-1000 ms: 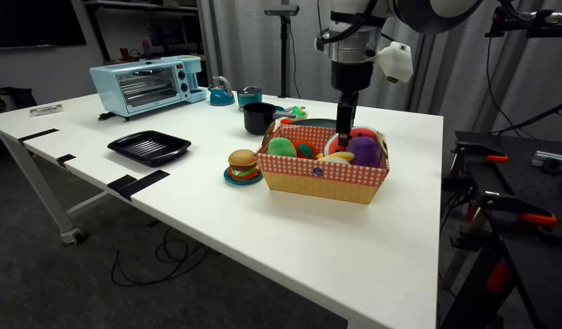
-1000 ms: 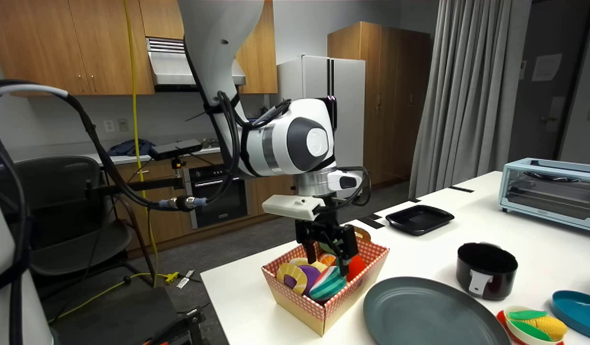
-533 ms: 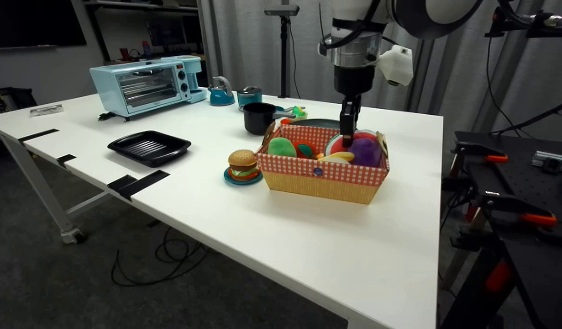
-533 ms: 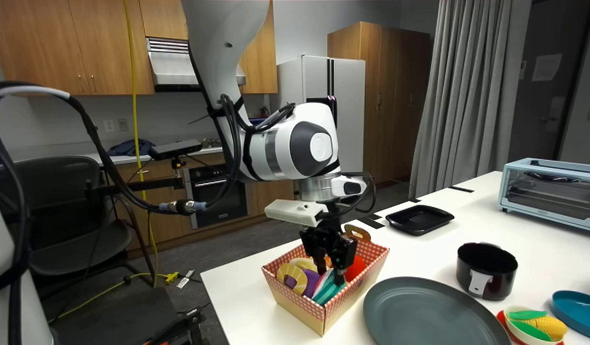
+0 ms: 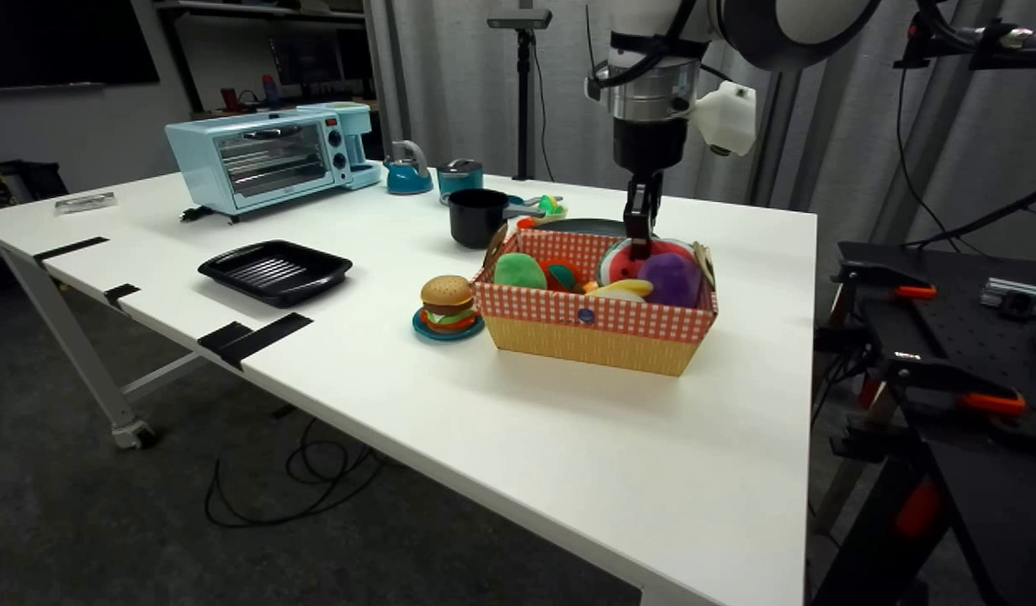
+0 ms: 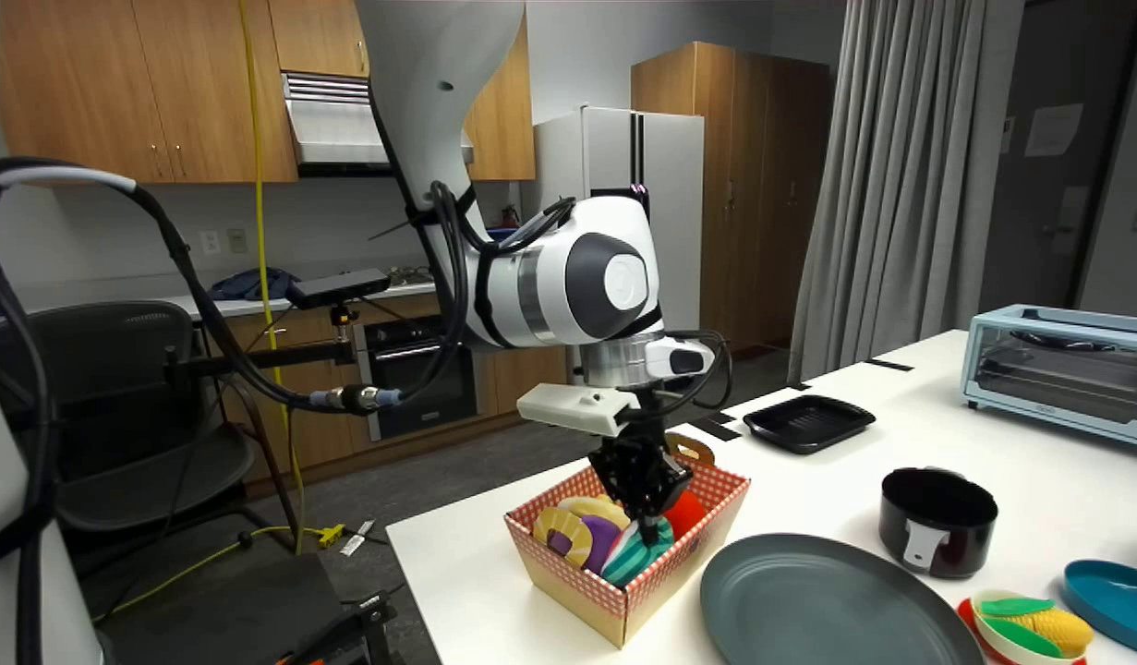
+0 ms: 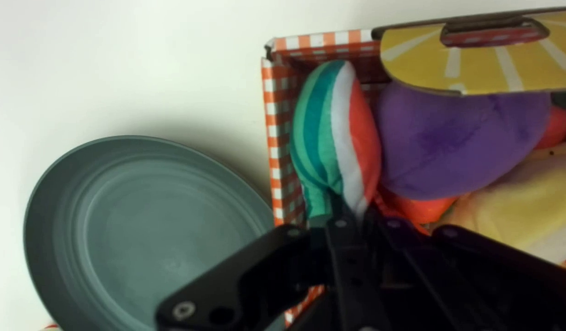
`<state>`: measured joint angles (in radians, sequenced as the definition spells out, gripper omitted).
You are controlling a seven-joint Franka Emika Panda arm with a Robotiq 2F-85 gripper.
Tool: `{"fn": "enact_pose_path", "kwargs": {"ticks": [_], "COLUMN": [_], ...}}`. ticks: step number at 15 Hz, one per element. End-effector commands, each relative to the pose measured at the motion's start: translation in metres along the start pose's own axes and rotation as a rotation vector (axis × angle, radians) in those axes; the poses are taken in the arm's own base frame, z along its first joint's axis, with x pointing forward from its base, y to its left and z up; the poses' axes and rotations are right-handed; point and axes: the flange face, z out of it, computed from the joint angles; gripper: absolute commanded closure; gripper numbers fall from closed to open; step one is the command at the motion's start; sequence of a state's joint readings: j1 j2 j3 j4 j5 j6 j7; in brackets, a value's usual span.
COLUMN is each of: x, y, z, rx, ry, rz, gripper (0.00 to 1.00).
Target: Take the green object on the plate and put it in the basket, then take the melon, the purple object and the red object from the basket and put them on the plate
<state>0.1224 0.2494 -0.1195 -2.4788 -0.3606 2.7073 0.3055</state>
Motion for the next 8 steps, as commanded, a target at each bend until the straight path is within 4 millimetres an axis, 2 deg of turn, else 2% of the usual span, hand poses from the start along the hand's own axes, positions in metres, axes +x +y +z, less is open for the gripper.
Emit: {"fn": "enact_pose_path", "kwargs": {"ticks": [1, 6, 8], "x": [0.008, 0.026, 0.036], "y": [0.006, 0.014, 0.023], "z": [-0.024, -0.061, -0.073], "rx": [0.008, 0.008, -0.009], "ry": [0.02, 0.11, 0.162], "rz": [0.03, 0.059, 0.072], "gripper": [0.99, 0.98, 0.98]}}
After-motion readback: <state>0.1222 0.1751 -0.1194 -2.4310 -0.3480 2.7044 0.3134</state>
